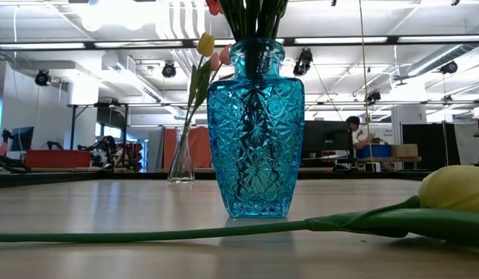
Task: Sort flowers into vase by color
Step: Put the violet flowers into the blue vase
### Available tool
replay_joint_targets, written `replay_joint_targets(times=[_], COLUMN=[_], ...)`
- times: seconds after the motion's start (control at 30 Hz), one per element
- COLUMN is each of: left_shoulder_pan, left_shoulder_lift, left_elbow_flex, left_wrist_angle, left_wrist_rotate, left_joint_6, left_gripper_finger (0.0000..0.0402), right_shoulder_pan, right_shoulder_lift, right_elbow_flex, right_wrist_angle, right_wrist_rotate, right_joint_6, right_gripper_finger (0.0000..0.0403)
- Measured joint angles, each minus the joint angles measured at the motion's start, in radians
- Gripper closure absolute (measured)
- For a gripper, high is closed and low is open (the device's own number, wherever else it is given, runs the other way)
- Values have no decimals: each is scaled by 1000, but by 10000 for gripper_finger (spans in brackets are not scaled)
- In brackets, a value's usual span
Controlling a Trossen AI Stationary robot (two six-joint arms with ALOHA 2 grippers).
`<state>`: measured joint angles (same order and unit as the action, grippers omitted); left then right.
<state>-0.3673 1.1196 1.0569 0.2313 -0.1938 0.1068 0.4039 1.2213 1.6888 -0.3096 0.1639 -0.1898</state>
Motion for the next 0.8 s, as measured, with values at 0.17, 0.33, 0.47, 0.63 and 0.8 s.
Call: replay_joint_targets(times=[0.17, 0.33, 0.47, 0.63, 0.8], left_shoulder_pan=[2, 13, 17, 27, 39], left_shoulder_lift=[96, 202, 283, 345, 362], left_elbow_flex=[108, 282, 401, 498, 534], left_wrist_angle=[2, -107, -180, -223, -236], left_wrist_rotate=[-6, -7, -8, -9, -11], left_joint_6=[73, 162, 211, 223, 223], left_gripper_finger=[165, 165, 165, 165, 167], right_shoulder_pan=[0, -5, -10, -10, -12], right_shoulder_lift=[88, 194, 280, 354, 384], right_elbow_flex=[84, 198, 297, 372, 416], right_wrist_angle=[15, -22, -88, -108, -120], right_wrist_rotate=[-6, -4, -2, 21, 22], right_joint_6=[-68, -123, -151, -180, -194], right_gripper_finger=[390, 390, 390, 390, 390])
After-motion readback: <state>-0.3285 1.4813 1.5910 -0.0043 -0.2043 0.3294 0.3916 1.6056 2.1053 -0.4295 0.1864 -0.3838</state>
